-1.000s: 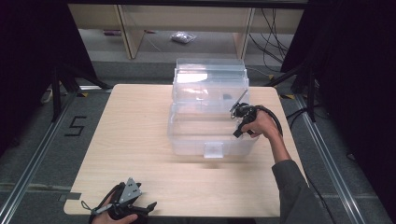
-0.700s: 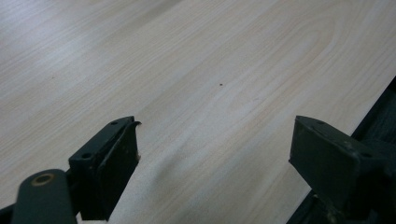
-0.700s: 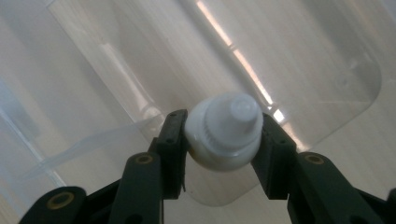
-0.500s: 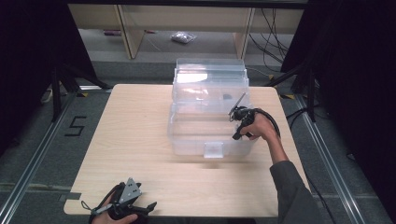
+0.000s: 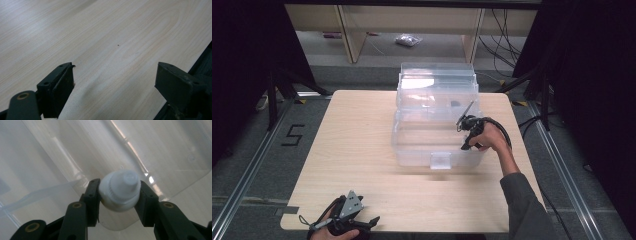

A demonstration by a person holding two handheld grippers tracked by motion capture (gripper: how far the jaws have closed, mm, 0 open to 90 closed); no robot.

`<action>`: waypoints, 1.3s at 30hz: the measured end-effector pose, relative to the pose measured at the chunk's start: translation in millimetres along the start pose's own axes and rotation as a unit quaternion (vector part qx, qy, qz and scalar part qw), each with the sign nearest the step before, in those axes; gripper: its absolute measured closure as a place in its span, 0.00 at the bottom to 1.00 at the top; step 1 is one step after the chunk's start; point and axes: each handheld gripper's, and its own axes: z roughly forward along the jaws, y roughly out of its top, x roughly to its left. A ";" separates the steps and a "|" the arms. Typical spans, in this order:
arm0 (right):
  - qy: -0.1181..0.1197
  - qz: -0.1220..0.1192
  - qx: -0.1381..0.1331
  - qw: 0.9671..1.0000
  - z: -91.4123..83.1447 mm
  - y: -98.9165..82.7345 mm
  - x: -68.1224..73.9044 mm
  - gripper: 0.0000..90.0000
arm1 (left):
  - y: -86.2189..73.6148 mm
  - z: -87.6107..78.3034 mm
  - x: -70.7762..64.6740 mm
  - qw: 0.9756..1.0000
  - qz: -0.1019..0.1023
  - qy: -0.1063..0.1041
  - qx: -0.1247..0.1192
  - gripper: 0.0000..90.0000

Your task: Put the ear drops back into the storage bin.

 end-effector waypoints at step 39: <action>0.000 0.021 -0.083 0.996 -58.8 -17.2 9.0 0.40 | 0.0 1.5 -1.3 1.000 -0.008 -0.004 -0.004 0.17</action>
